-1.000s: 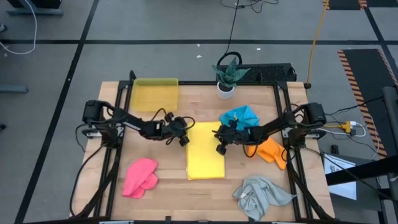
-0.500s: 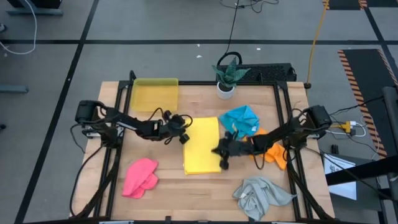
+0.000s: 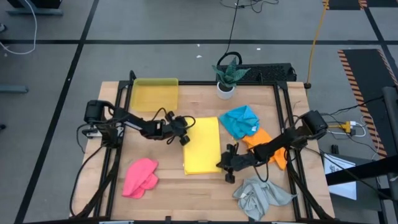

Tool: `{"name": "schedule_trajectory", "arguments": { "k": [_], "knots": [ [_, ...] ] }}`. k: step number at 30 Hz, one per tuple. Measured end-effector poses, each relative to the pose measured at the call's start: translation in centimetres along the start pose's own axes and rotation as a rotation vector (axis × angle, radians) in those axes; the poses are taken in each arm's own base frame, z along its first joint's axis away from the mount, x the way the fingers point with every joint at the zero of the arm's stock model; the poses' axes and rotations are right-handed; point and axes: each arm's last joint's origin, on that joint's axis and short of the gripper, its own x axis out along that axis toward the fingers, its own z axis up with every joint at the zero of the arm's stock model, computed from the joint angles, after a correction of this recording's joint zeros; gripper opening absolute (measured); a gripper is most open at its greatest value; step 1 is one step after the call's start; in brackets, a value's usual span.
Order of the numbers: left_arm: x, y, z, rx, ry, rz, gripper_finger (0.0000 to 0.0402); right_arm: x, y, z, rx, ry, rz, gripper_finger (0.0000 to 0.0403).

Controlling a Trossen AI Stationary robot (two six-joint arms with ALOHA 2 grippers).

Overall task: Fold microfiber towels
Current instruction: Fold the yellow microfiber cloth

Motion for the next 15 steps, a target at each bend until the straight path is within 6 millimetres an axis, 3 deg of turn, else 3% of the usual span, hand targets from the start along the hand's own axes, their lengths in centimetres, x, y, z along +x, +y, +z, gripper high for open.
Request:
{"name": "schedule_trajectory", "arguments": {
  "k": [9, 15],
  "knots": [
    [-0.4, -0.3, 0.5, 0.064, -0.052, 0.025, 0.0131, -1.5, 2.4, -0.5, -0.139, -0.019, 0.066, 0.0000],
    [-3.7, -3.1, 2.1, 0.170, -0.205, -0.112, 0.0131, -2.8, 4.2, 0.5, -0.181, -0.141, 0.125, 0.0000]
  ]
}}
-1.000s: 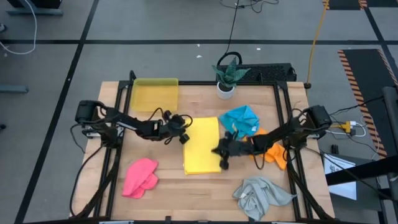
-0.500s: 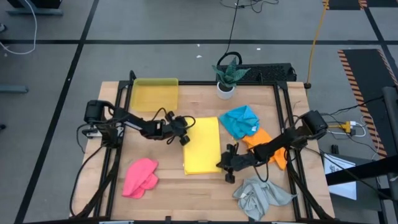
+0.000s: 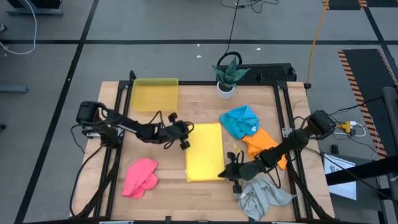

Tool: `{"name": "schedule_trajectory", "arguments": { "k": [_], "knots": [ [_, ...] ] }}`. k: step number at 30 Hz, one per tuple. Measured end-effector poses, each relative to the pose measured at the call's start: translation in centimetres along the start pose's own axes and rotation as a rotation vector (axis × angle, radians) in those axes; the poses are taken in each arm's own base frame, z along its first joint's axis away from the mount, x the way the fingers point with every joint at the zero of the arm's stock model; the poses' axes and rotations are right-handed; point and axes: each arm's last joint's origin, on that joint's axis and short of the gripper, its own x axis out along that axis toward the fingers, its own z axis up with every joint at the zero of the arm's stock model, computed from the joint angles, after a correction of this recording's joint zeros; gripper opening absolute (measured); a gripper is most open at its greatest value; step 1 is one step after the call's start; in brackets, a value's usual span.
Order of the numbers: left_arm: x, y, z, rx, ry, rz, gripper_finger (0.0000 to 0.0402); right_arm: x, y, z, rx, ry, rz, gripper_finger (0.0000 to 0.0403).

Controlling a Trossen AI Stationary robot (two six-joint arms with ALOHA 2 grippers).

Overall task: Fold microfiber towels
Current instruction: Fold the yellow microfiber cloth

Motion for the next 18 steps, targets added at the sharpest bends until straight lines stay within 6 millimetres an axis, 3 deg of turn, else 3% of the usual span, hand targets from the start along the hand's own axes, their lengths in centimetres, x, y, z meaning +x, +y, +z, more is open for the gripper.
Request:
{"name": "schedule_trajectory", "arguments": {
  "k": [3, 6, 14, 18],
  "knots": [
    [-0.5, -1.1, 0.2, 0.023, -0.026, -0.092, 0.0131, 0.0, 0.0, 0.0, 0.015, -0.008, -0.001, 0.0000],
    [0.2, -1.0, -0.4, 0.018, 0.008, -0.095, 0.0131, 0.4, -0.3, -0.5, 0.019, 0.024, -0.017, 0.0000],
    [2.6, 1.2, -3.4, -0.016, 0.198, -0.003, 0.0131, 1.5, -1.2, -2.4, 0.066, 0.131, -0.074, 0.0000],
    [3.2, 2.0, -3.6, -0.059, 0.200, 0.032, 0.0131, 1.4, -1.2, -2.4, 0.081, 0.141, -0.079, 0.0000]
  ]
}}
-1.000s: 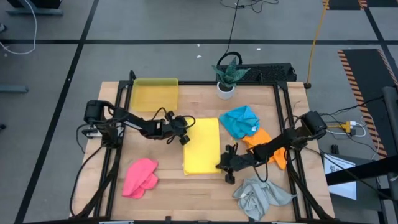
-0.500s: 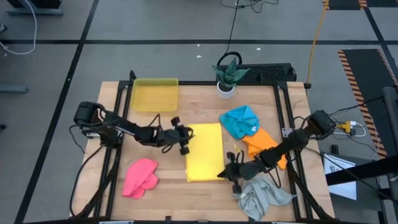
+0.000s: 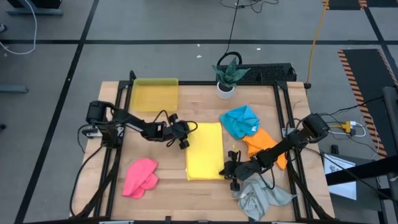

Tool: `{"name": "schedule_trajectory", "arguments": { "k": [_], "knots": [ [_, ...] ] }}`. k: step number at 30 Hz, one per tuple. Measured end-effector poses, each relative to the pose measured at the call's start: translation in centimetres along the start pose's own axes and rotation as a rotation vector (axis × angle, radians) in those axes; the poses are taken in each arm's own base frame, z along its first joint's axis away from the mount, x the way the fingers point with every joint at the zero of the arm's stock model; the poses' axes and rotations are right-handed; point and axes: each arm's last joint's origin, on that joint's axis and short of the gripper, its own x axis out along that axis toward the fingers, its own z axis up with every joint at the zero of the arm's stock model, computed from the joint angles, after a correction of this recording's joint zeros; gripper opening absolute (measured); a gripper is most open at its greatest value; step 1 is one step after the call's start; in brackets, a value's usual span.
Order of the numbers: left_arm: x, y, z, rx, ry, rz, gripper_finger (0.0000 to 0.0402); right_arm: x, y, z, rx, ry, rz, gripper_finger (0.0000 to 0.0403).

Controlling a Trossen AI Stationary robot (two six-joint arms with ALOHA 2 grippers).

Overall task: Fold microfiber towels
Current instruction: Fold the yellow microfiber cloth

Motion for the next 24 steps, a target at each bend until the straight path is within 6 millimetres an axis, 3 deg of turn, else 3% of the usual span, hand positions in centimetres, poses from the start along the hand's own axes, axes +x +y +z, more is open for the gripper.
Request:
{"name": "schedule_trajectory", "arguments": {
  "k": [6, 15, 19, 24],
  "knots": [
    [-1.1, -0.6, 0.8, 0.026, -0.063, 0.018, 0.0131, -0.4, 0.4, 0.8, -0.017, -0.057, 0.031, 0.0000],
    [-6.0, -4.3, 2.8, 0.170, -0.244, -0.142, 0.0131, -0.6, 0.9, 1.9, -0.030, -0.169, 0.080, 0.0001],
    [-7.8, -7.5, 1.9, 0.326, -0.296, -0.286, 0.0131, -0.6, 1.0, 2.0, -0.040, -0.183, 0.084, 0.0011],
    [-9.3, -11.7, -1.4, 0.602, -0.308, -0.364, 0.0131, -0.6, 0.9, 1.9, -0.023, -0.169, 0.078, 0.0034]
  ]
}}
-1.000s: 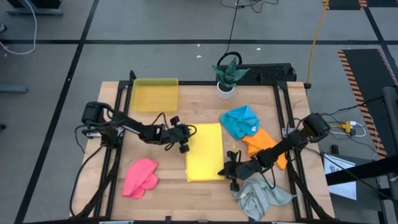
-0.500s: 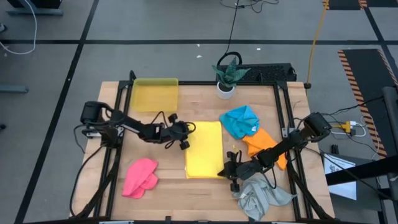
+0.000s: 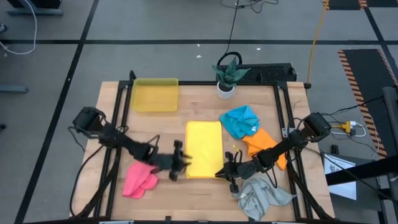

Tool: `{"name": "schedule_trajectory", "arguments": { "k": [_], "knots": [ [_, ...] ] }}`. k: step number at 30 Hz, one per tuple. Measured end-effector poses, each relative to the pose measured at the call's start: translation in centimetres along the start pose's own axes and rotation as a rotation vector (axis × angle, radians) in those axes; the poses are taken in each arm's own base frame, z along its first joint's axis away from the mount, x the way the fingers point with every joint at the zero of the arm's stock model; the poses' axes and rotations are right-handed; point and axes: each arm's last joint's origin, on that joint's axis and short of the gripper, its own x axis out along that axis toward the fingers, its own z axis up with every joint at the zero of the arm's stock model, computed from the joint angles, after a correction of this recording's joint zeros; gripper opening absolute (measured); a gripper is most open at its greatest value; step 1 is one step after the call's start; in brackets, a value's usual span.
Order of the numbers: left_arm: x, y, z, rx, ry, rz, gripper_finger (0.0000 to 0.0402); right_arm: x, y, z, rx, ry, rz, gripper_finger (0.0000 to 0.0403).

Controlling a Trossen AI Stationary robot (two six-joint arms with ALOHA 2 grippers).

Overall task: Fold microfiber towels
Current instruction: Fold the yellow microfiber cloth

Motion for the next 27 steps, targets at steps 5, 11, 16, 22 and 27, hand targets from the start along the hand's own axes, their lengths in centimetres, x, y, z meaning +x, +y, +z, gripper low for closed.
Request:
{"name": "schedule_trajectory", "arguments": {
  "k": [5, 11, 16, 22, 27],
  "knots": [
    [-0.7, -4.5, 0.2, 0.239, -0.025, -0.096, 0.0136, -0.2, 0.1, 0.4, 0.006, -0.014, 0.006, 0.0058],
    [-0.8, -5.8, 1.1, 0.310, 0.025, -0.095, 0.0184, -0.6, 0.2, 0.9, 0.012, -0.034, 0.014, 0.0070],
    [1.1, -5.0, 1.2, 0.326, 0.107, -0.064, 0.0244, -0.6, 0.2, 0.9, 0.012, -0.031, 0.014, 0.0070],
    [3.1, -4.8, 2.0, 0.372, 0.208, -0.051, 0.0273, -1.0, 0.5, 0.4, -0.013, 0.044, 0.047, 0.0070],
    [3.0, -4.7, 2.3, 0.360, 0.237, -0.049, 0.0229, -2.1, 0.8, 0.4, -0.044, 0.099, 0.029, 0.0070]
  ]
}}
